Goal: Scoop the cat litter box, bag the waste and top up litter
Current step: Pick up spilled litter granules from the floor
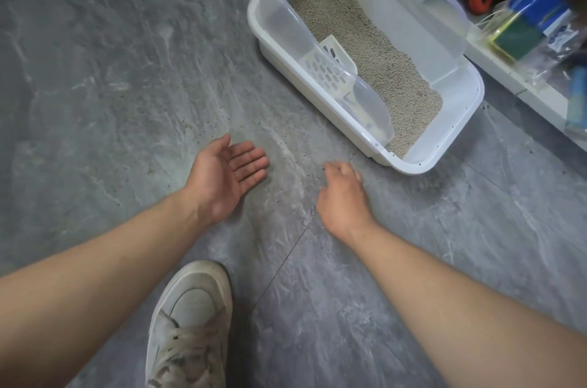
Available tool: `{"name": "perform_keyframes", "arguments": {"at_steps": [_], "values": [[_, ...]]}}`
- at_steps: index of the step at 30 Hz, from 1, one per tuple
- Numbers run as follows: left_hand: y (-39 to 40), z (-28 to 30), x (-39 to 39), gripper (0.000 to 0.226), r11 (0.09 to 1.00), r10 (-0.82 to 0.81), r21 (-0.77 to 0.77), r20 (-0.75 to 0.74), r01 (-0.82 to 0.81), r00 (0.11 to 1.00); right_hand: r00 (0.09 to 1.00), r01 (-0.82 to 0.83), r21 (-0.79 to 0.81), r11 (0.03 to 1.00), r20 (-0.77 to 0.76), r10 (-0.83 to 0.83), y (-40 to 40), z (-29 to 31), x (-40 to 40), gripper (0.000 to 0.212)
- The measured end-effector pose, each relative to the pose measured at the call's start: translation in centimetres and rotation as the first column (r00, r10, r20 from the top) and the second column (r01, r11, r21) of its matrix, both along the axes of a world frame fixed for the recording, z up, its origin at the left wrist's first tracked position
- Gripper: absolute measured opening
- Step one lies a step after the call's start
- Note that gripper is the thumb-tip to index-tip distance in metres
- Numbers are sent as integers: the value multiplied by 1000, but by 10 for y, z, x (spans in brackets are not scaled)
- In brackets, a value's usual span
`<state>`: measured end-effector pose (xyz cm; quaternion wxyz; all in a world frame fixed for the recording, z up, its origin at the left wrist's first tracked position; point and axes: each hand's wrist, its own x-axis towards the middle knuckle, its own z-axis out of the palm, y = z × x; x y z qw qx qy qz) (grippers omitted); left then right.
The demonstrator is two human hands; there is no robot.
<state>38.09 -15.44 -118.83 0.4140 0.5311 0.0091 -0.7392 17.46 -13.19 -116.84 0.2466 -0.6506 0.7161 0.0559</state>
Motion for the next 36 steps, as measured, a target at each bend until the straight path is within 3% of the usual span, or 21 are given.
{"name": "perform_keyframes", "arguments": {"at_steps": [4,8,11,14,20,23,26,30,36], "values": [[0,2,2,52,1000,-30,-1,29,31,999,994,97,-67,993,-48,-100,-4,0,-3,41],[-1,4,1,51,998,-62,-16,72,64,995,1000,-6,-11,1000,-9,6,1,1,-3,49],[-1,3,1,52,997,-68,-20,85,70,994,982,173,-84,981,-66,-179,-2,6,-13,40],[0,2,1,54,997,-73,-23,92,75,993,958,262,42,964,-134,-254,1,8,-11,36],[-1,4,0,56,996,-81,-28,116,85,990,991,128,33,991,20,-129,17,2,15,47],[0,4,0,57,996,-85,-30,118,90,989,934,328,-50,943,163,-317,14,5,11,50],[-1,3,2,58,996,-79,-28,119,83,990,848,522,-42,852,137,-512,13,4,-5,46],[0,3,1,57,995,-92,-28,127,96,988,861,485,50,873,146,-487,23,-4,2,42],[1,2,4,59,995,-92,-22,122,95,988,761,576,72,814,316,-566,0,-12,20,40]]}}
